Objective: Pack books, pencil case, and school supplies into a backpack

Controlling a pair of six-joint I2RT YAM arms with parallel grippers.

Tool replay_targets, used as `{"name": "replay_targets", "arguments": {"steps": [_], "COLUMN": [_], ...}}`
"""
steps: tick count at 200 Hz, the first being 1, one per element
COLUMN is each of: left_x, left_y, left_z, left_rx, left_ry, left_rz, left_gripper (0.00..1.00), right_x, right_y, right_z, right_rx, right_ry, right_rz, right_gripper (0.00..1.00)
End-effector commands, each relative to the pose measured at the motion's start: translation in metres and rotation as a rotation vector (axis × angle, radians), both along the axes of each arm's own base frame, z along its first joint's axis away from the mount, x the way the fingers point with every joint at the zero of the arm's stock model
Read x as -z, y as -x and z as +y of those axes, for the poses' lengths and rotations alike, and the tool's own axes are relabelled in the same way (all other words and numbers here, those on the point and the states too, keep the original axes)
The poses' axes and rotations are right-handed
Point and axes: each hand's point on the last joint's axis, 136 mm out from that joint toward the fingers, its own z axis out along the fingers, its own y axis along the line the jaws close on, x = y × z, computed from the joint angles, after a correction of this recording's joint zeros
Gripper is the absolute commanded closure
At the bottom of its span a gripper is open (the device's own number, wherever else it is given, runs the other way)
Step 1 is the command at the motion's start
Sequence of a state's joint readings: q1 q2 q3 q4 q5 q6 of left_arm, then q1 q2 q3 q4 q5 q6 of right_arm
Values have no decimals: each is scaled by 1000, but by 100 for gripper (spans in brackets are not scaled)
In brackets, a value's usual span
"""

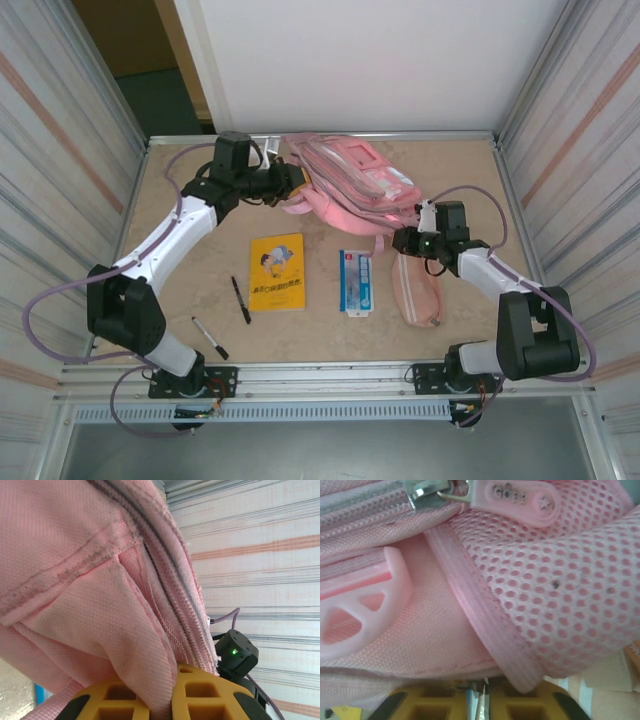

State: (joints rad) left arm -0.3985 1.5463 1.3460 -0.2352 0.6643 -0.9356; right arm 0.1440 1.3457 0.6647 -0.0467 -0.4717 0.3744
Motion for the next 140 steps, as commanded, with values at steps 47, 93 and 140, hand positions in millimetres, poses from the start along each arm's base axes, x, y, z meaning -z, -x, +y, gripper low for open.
{"name": "replay_targets", "arguments": {"steps": [47,93,140], "left_x": [14,32,57], "left_y": [-16,-23,-26], "left_z": [-3,-3,-4], "left_rx": [34,24,4], "left_ry": [0,-29,-50], "left_rz": [-34,-32,-22], "left_gripper": [100,100,100], "right_x": [-27,-25,-42], "right_y": [3,16,29], "right_z": [-3,-7,37], "right_rx": [-39,-47,-220], "right_ry": [76,137,76], "right_rz": [-18,110,135], "right_gripper": [100,100,100]}}
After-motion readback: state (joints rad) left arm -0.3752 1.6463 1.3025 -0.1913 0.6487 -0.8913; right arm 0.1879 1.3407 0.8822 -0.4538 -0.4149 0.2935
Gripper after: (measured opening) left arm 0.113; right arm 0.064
